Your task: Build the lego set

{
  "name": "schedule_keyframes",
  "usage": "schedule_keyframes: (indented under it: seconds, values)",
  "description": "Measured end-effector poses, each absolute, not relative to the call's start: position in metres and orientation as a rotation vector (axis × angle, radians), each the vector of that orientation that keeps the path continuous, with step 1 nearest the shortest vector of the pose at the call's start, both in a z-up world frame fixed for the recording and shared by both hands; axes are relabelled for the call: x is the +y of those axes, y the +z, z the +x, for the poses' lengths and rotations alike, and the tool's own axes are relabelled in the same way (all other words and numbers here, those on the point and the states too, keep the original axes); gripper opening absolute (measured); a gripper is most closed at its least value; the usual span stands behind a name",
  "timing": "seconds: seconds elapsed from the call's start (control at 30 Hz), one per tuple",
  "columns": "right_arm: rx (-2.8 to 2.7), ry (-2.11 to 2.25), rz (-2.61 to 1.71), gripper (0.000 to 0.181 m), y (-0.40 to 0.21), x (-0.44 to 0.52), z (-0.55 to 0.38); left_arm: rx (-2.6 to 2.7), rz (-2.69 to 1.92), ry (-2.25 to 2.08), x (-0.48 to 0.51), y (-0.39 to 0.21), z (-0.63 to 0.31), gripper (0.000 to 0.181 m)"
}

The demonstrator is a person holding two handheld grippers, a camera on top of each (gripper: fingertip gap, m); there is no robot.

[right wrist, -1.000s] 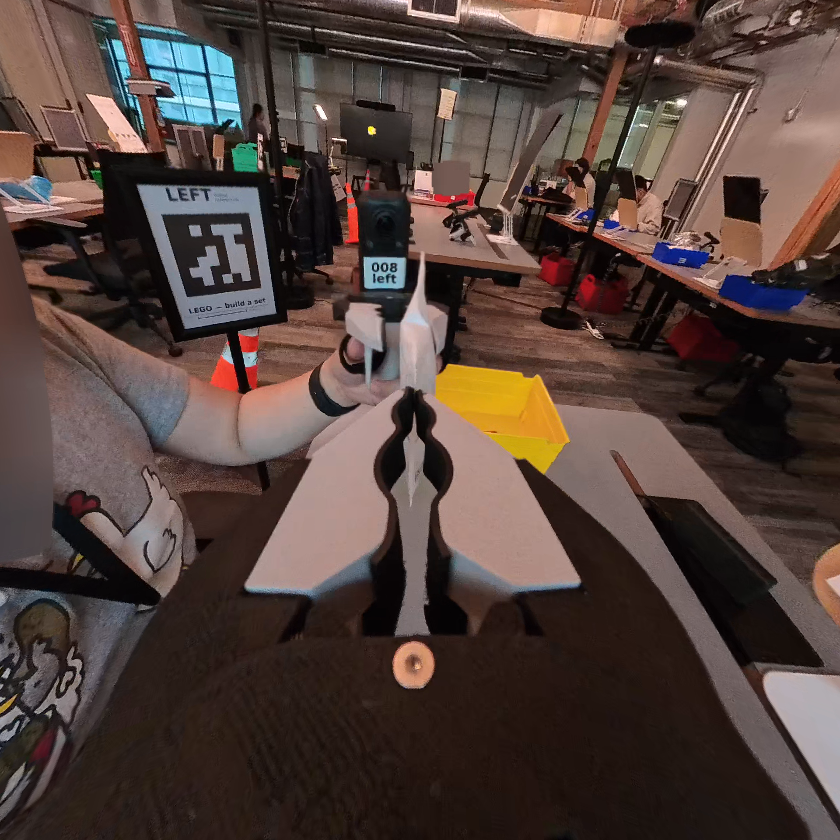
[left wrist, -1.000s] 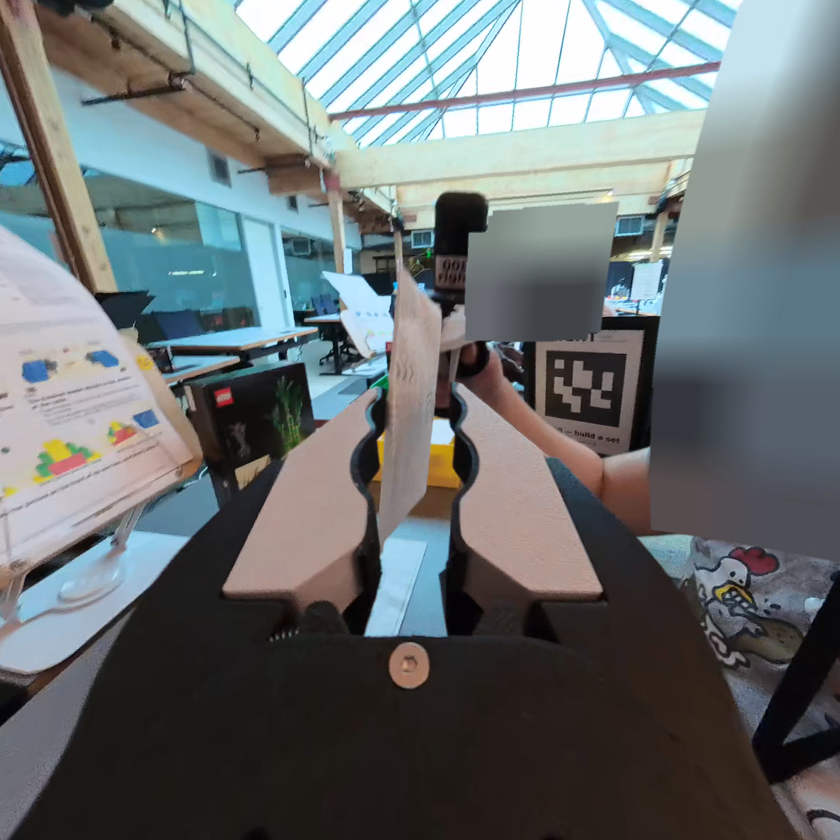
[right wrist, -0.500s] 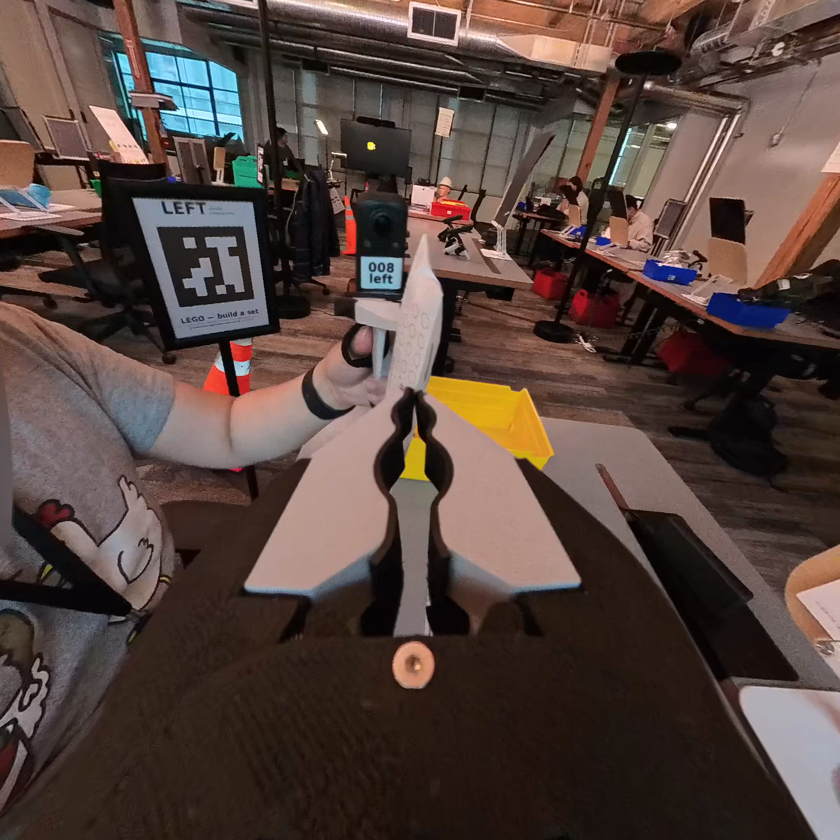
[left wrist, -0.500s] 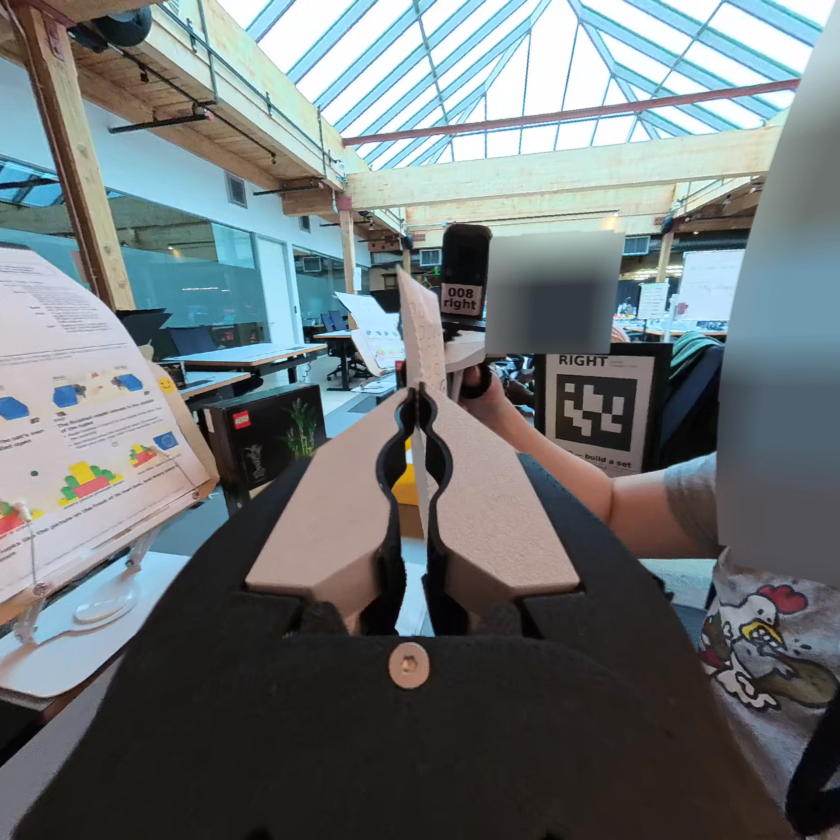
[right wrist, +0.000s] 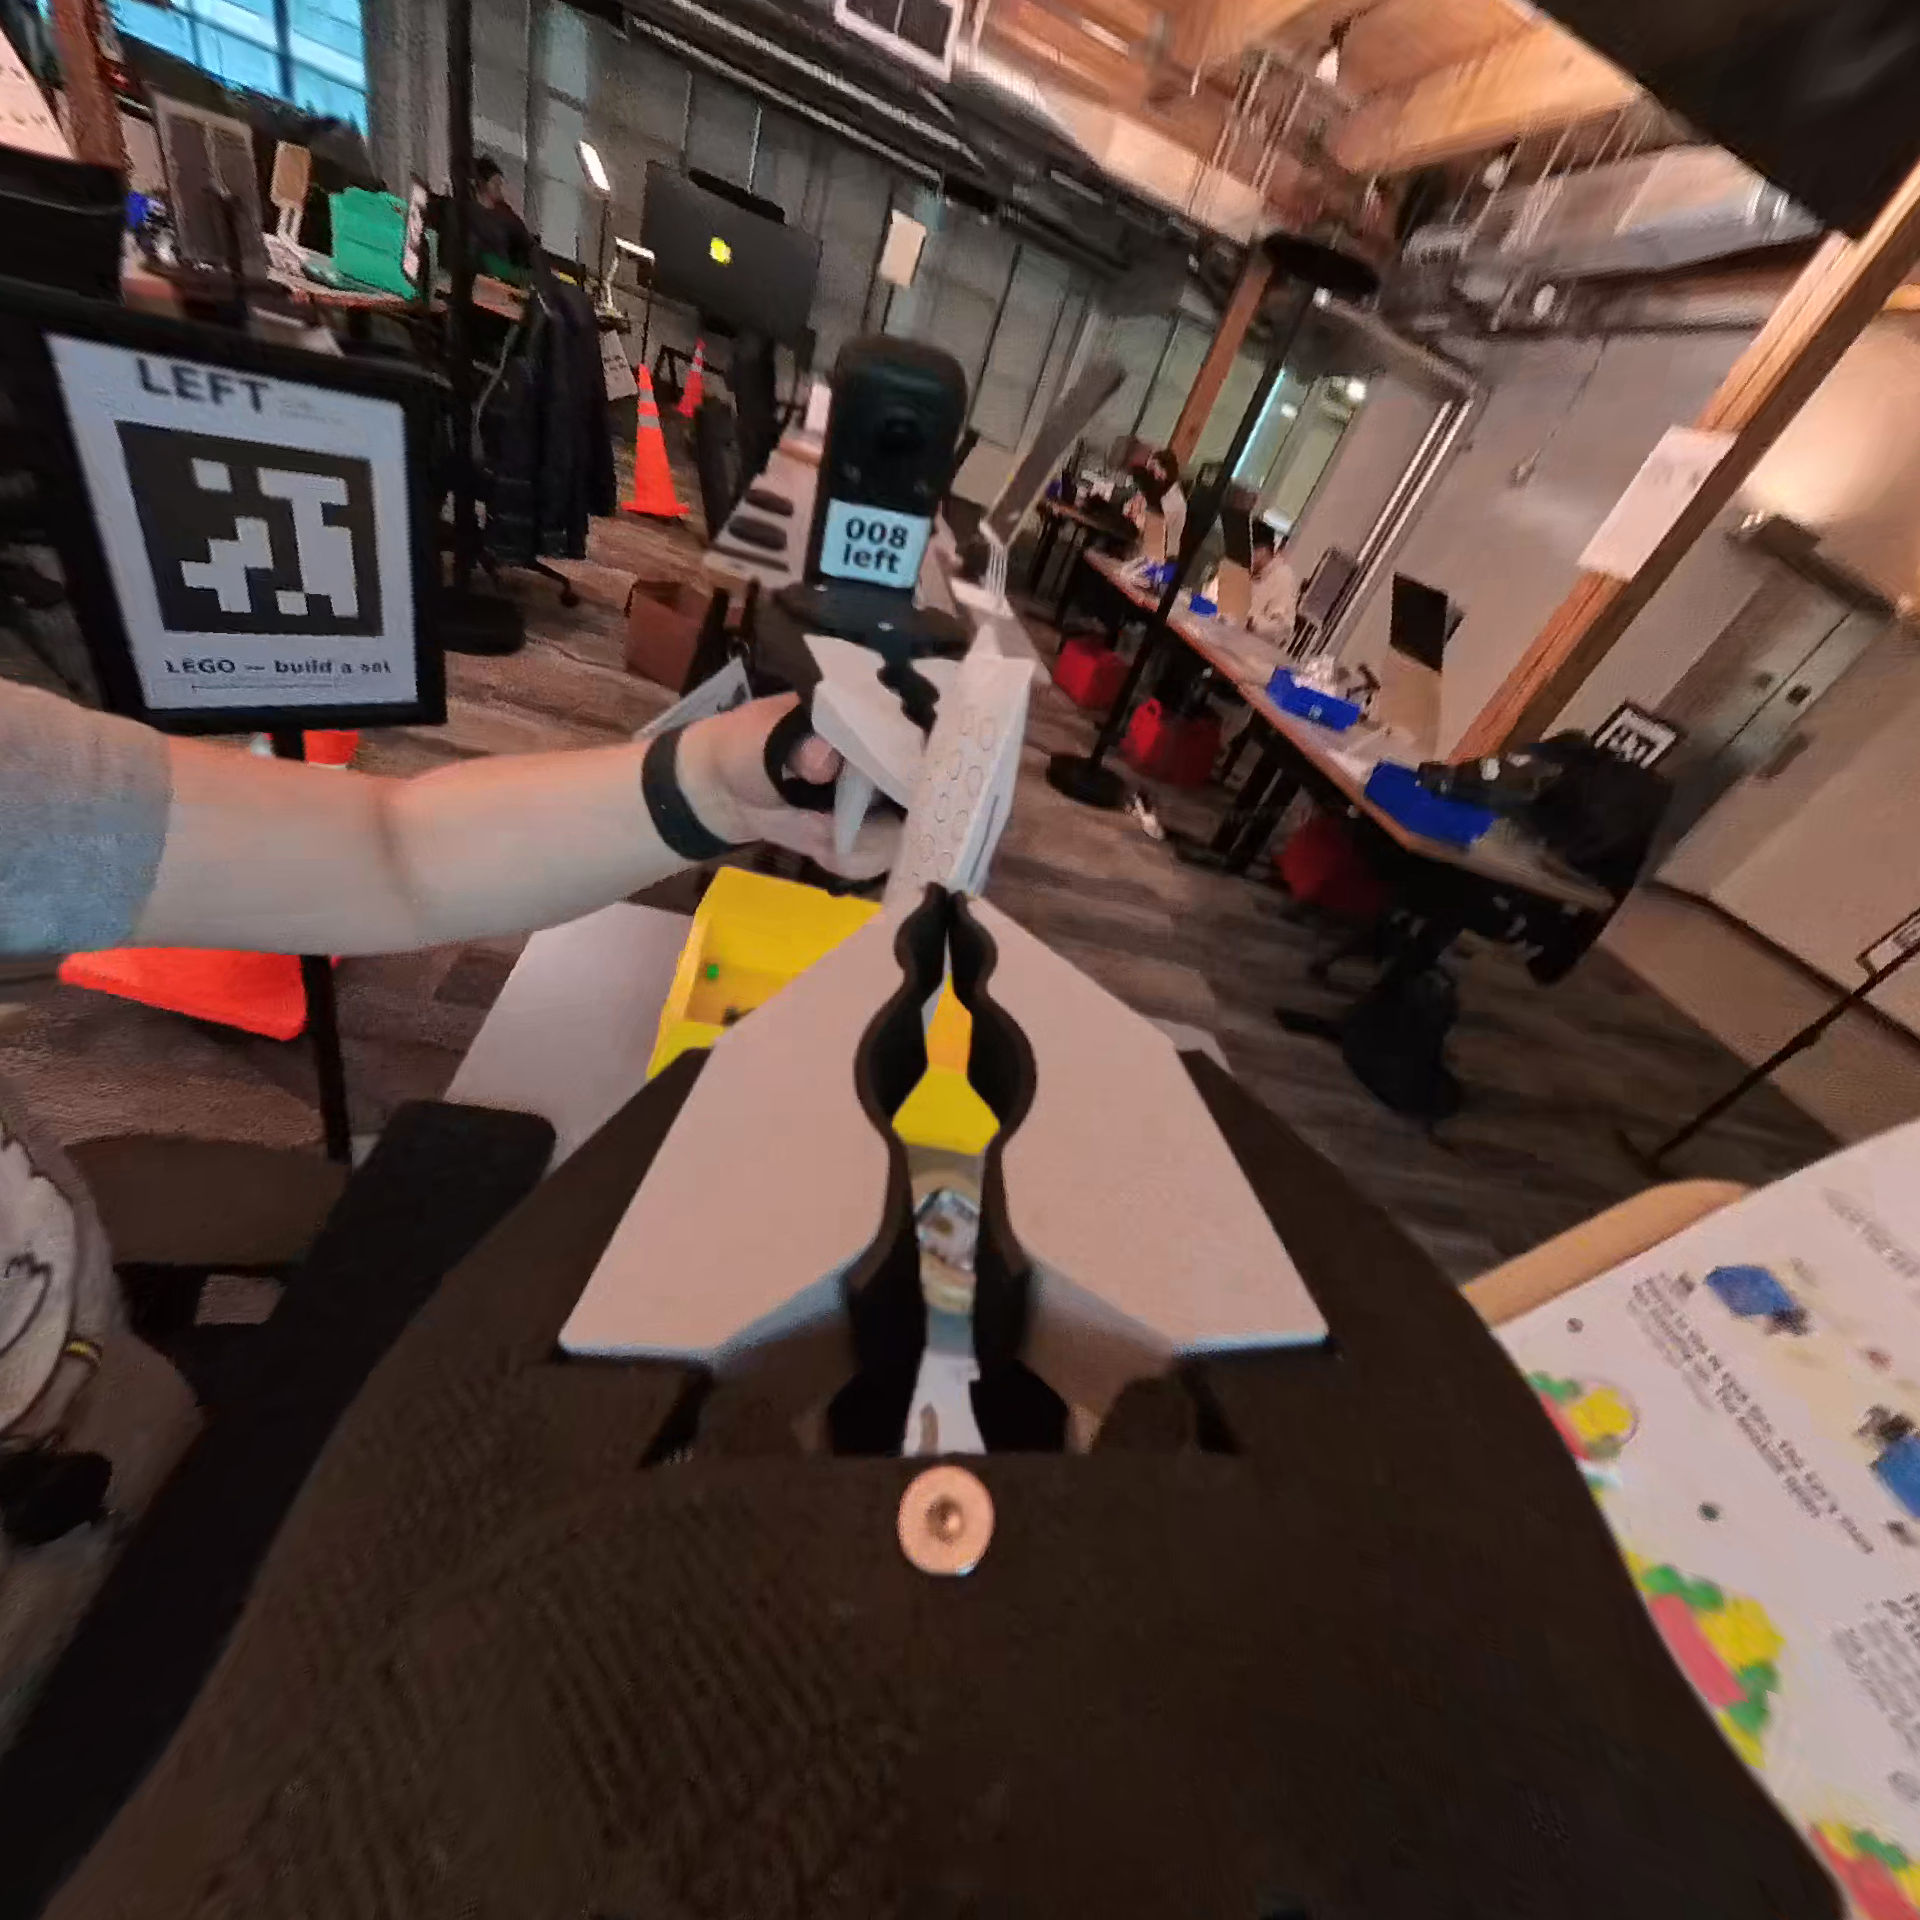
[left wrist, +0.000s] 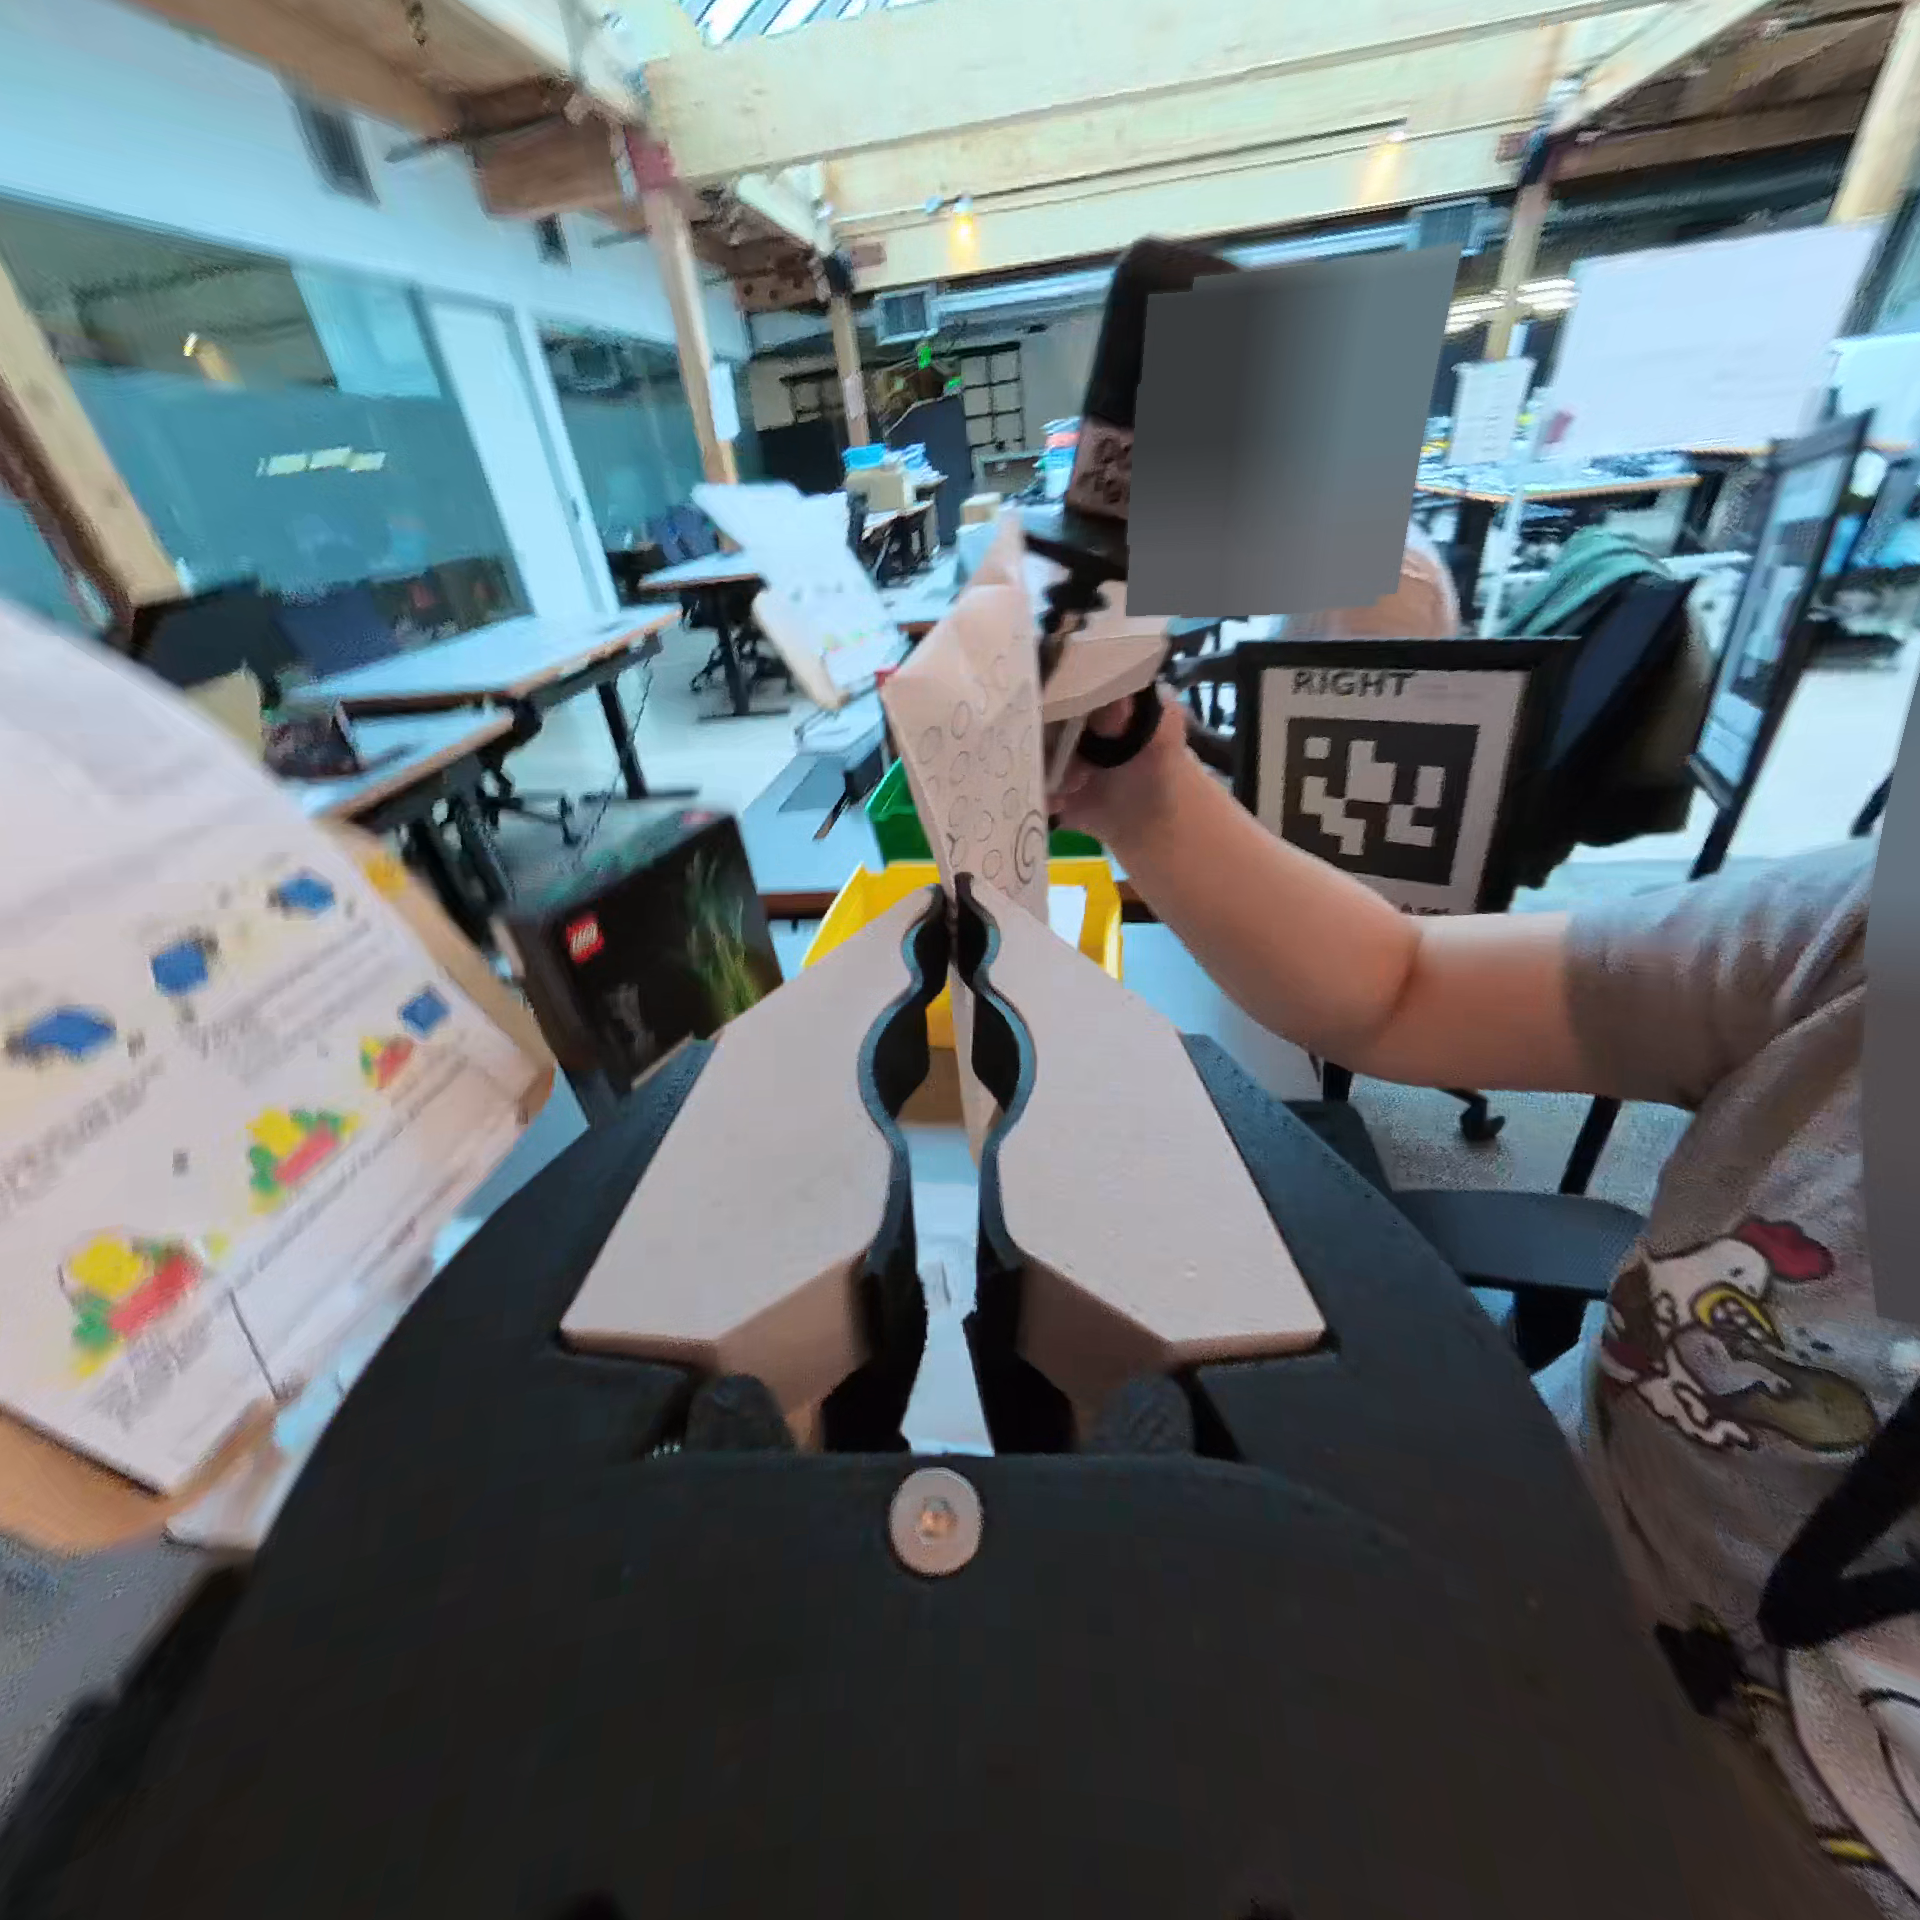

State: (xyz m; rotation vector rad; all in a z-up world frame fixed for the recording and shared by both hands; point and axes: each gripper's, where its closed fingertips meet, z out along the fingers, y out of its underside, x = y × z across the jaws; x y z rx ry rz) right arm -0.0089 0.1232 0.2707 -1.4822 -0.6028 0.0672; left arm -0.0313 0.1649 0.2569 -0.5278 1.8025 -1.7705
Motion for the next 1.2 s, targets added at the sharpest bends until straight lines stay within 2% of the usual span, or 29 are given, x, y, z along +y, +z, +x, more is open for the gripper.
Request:
schedule_keyframes:
  seconds: [0.03,0.1,0.17,0.23,0.33,0.47,0.57,0.67,0.73,0.77,0.8,0.87,1.03,1.1,1.2]
  values:
    - [-0.610,0.047,-1.466,0.000,0.278,0.121,-0.010,1.798,-0.475,-1.740,0.161,0.264,-0.037,0.000]
    - [-0.549,0.082,-1.621,0.000,0.240,0.133,0.009,1.814,-0.583,-1.613,0.174,0.229,-0.015,0.000]
    - [-0.511,0.141,-1.672,0.000,0.220,0.135,0.014,1.890,-0.738,-1.718,0.174,0.212,-0.012,0.000]
    - [-0.536,0.107,-1.503,0.000,0.249,0.124,0.004,1.824,-0.604,-1.741,0.163,0.235,-0.022,0.000]
    - [-0.517,0.107,-1.625,0.000,0.238,0.132,0.016,1.874,-0.573,-1.426,0.170,0.239,-0.012,0.000]
    - [-0.620,-0.061,-1.488,0.000,0.299,0.108,-0.003,1.858,-0.403,-1.389,0.149,0.297,-0.028,0.000]
    - [-0.702,-0.264,-1.474,0.020,0.347,0.088,-0.015,1.912,-0.382,-1.116,0.143,0.315,-0.023,0.000]
    - [-0.783,-0.298,-1.550,0.040,0.383,0.079,-0.039,1.951,-0.366,-1.047,0.127,0.325,-0.022,0.000]
    - [-0.816,-0.398,-1.787,0.040,0.375,0.087,-0.029,1.961,-0.340,-1.065,0.116,0.330,-0.024,0.000]
    - [-0.845,-0.430,-1.893,0.034,0.367,0.088,-0.024,1.958,-0.331,-1.078,0.112,0.334,-0.025,0.000]
    - [-0.871,-0.434,-1.982,0.014,0.361,0.087,-0.022,1.957,-0.331,-1.094,0.109,0.337,-0.025,0.000]
    - [-0.884,-0.439,-2.056,0.016,0.360,0.088,-0.021,1.951,-0.344,-1.116,0.106,0.342,-0.026,0.000]
    - [-0.876,-0.387,-2.120,0.000,0.367,0.084,-0.027,1.956,-0.330,-1.136,0.100,0.349,-0.033,0.000]
    - [-0.869,-0.361,-2.078,0.000,0.370,0.085,-0.029,1.929,-0.327,-1.179,0.099,0.351,-0.039,0.000]
    - [-0.795,-0.226,-2.012,0.000,0.365,0.090,-0.033,1.841,-0.349,-1.298,0.105,0.356,-0.049,0.012]
